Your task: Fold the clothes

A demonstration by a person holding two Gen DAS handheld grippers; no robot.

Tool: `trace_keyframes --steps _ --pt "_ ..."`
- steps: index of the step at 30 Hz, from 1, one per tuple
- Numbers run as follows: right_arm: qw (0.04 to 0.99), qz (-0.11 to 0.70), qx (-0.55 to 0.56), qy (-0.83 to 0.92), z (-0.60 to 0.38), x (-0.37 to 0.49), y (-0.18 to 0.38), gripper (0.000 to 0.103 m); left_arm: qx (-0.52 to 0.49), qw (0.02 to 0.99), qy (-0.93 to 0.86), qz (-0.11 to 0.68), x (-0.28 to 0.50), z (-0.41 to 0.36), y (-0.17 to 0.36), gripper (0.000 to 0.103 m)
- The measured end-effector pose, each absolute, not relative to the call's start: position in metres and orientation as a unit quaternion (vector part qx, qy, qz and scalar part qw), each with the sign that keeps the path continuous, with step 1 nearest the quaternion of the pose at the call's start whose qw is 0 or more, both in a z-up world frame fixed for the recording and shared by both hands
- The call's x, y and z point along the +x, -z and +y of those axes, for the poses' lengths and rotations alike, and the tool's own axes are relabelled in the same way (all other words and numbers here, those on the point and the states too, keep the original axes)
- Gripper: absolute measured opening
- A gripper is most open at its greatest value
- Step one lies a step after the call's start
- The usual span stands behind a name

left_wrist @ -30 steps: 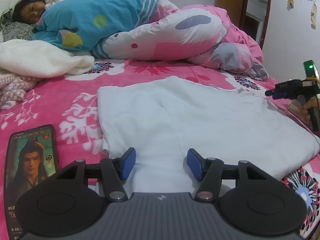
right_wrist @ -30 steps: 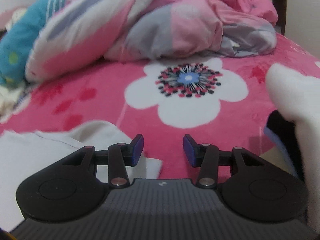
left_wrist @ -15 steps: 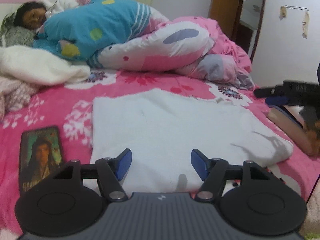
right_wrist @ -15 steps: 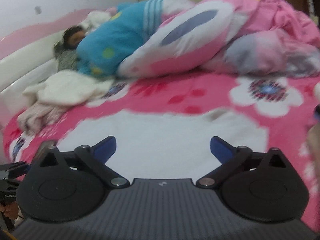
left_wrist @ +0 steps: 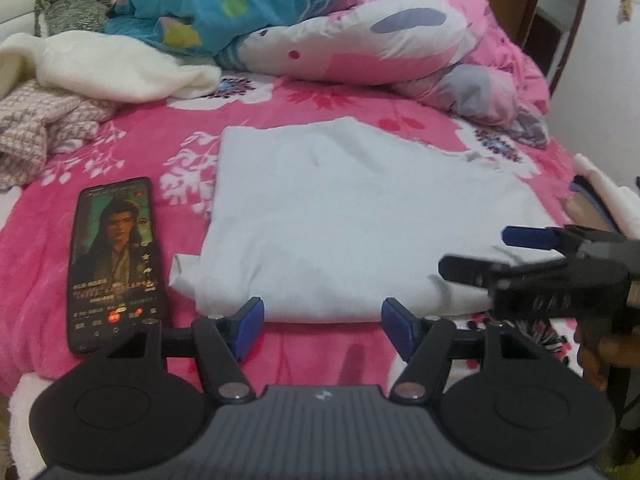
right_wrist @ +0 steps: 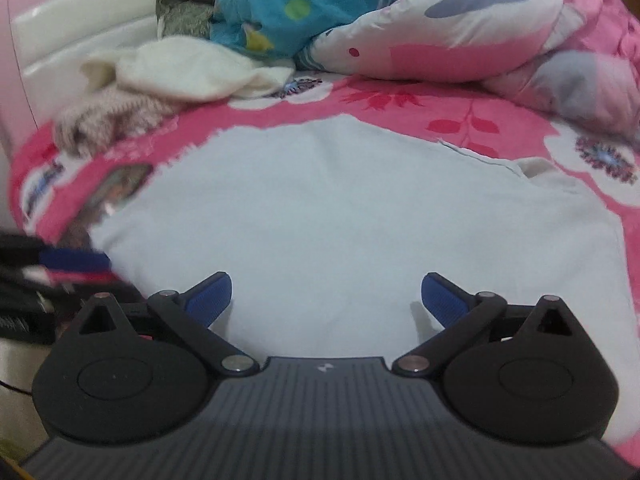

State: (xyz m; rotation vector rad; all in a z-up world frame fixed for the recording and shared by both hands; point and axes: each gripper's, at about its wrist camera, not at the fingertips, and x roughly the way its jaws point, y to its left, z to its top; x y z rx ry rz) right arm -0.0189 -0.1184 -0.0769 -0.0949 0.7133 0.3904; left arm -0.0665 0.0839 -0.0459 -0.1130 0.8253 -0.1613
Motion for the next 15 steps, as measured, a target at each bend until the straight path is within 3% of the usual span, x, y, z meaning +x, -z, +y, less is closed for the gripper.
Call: trace_keyframes --steps 15 --pt "0.922 0.336 -0.054 -0.187 -0.124 -0.022 0.105 0.102 -0.053 0.898 0.046 0.435 -0.058 0.079 0.058 0.067"
